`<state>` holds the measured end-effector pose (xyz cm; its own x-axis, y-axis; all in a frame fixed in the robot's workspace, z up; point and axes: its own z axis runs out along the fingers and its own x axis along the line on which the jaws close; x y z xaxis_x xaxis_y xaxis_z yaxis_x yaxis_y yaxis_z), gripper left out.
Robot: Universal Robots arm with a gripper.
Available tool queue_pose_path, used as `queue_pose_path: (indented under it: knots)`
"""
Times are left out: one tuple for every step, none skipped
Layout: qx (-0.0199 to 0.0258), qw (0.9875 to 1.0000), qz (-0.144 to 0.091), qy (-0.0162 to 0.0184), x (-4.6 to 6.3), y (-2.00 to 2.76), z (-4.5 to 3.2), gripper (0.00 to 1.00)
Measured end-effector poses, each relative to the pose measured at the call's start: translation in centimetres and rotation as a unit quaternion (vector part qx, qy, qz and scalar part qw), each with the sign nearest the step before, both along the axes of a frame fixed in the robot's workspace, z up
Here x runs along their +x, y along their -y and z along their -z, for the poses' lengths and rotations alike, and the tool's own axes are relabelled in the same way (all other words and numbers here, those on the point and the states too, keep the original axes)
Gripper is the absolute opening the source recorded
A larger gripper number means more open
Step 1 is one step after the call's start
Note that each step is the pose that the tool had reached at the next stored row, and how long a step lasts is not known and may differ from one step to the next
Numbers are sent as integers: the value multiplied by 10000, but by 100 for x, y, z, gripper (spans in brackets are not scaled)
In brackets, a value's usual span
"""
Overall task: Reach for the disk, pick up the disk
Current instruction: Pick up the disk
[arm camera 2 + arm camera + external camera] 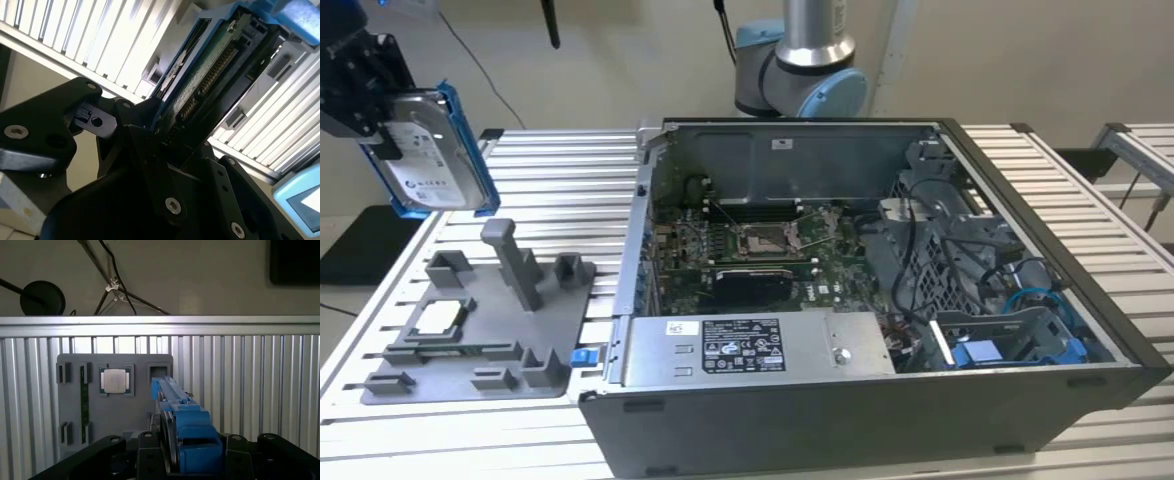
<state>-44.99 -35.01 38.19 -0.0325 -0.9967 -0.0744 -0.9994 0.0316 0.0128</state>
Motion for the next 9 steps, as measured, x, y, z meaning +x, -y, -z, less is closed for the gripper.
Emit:
queue_pose_path:
  knots:
    - [0, 10000, 0, 0, 0, 0, 0, 0]
    - [0, 10000, 0, 0, 0, 0, -1, 0]
    - [0, 10000, 0, 0, 0, 0, -1, 0]
    - [0, 10000, 0, 0, 0, 0, -1, 0]
    - [0, 10000, 0, 0, 0, 0, -1, 0]
    - [0, 10000, 0, 0, 0, 0, -2, 0]
    - [0, 10000, 0, -1, 0, 0, -3, 0]
    - [-1, 10000, 0, -2, -1, 0, -8, 0]
    - [-1, 10000, 0, -2, 0, 0, -14, 0]
